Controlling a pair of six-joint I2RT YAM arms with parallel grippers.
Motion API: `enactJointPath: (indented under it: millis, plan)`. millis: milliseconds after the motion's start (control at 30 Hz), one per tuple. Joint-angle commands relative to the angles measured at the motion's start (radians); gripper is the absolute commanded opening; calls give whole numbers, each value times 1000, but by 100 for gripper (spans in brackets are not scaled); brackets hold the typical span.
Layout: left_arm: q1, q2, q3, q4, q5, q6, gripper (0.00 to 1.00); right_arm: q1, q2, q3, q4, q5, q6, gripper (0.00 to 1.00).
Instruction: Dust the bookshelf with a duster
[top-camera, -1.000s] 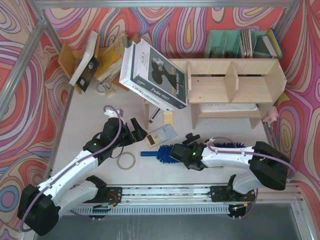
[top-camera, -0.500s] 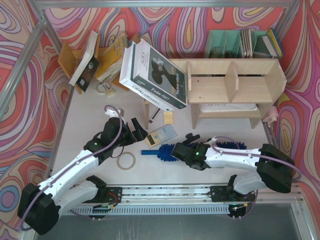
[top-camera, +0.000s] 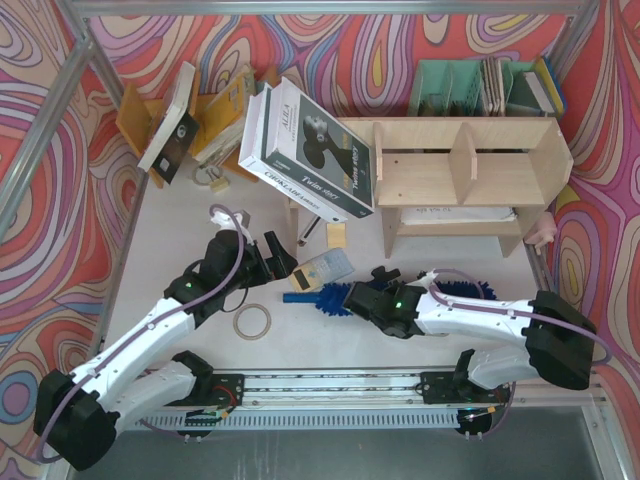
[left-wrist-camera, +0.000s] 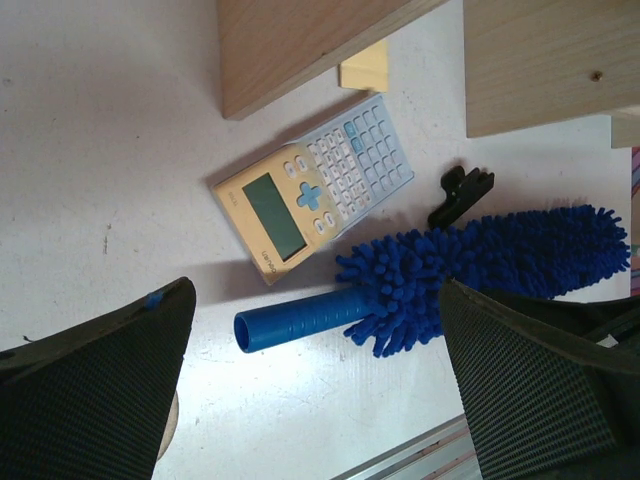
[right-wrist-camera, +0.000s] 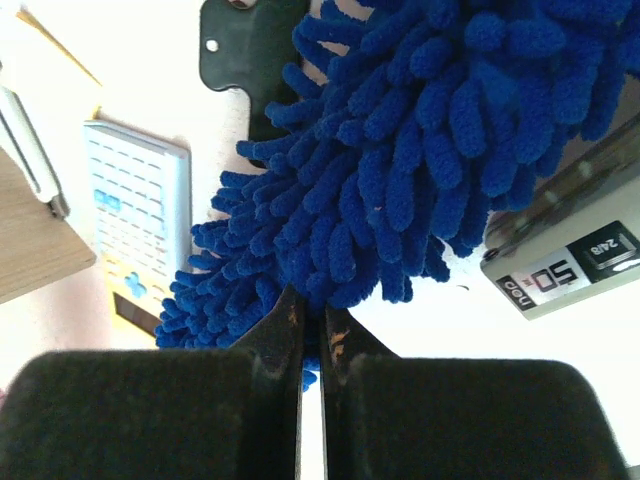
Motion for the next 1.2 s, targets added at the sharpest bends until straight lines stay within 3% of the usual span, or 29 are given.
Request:
enactJointPath:
  millis: [0, 533, 800, 1167]
  plan:
    - [-18, 7, 45, -44, 7, 41, 98, -4, -36, 42, -67, 86, -14, 0]
    - [-171, 157, 197, -137, 14, 151, 98, -4, -108, 91, -158, 138, -162, 0]
    - [-174, 223, 228, -135, 91, 170, 98, -4, -164, 96, -137, 157, -281, 0]
    - [-209, 251, 259, -147, 222, 219, 96, -4, -180, 152, -214, 195, -323, 0]
